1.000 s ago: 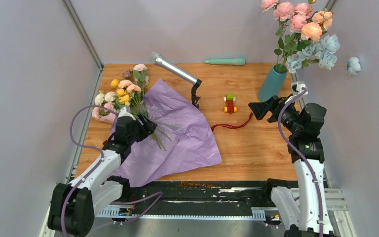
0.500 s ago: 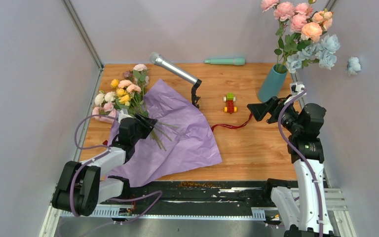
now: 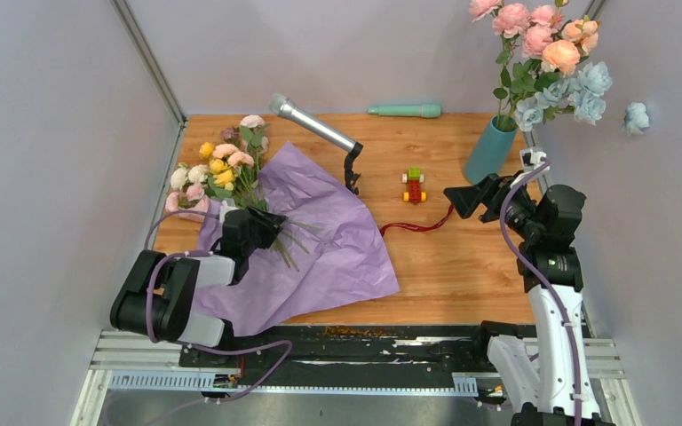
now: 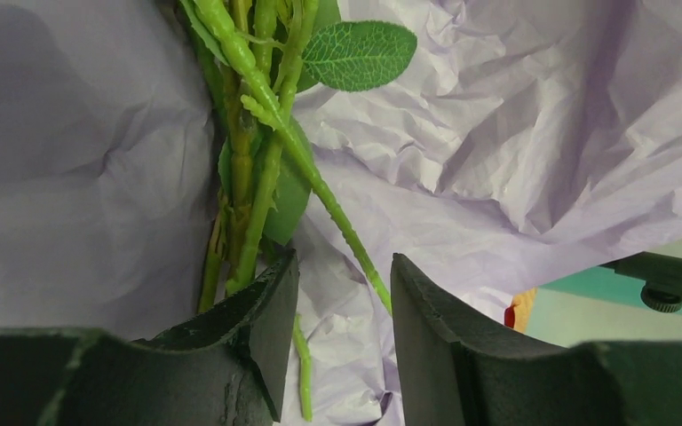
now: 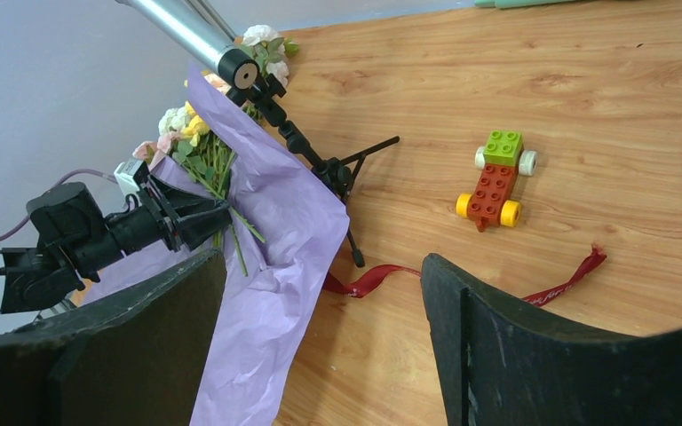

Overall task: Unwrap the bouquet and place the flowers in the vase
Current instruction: Pick up the fake flower from the wrapping paper.

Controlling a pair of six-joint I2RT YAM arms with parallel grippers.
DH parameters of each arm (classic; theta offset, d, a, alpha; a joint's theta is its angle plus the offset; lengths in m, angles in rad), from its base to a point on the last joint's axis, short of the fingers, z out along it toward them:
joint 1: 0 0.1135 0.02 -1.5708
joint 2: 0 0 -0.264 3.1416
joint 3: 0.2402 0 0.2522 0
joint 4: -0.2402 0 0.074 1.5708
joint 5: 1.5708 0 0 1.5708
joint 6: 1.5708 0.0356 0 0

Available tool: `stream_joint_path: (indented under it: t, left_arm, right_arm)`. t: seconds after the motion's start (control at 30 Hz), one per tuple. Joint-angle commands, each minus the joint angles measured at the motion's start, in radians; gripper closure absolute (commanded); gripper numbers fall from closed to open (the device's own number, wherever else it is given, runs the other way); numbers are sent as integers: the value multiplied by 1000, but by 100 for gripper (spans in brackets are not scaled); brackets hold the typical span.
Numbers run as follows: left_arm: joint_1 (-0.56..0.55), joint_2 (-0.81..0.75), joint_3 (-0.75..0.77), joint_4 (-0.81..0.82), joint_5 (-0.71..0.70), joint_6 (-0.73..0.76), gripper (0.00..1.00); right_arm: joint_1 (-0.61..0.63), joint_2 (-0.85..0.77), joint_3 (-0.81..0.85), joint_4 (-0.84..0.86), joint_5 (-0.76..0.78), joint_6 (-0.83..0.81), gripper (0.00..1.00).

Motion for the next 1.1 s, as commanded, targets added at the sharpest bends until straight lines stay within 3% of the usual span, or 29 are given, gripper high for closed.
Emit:
stream_joint_path:
  t: [0.0, 0.67, 1.07]
  left_arm:
    - [3, 35, 39, 99, -2, -22, 51]
    - [3, 146, 51, 215, -11, -40, 68]
    - [2, 16, 10, 195, -20, -22, 96]
  right_arm:
    - [-2, -1, 37, -8, -18, -18, 18]
    - [-2, 16, 32, -13, -12, -31, 18]
    - [-2, 21, 31, -16, -12, -34, 18]
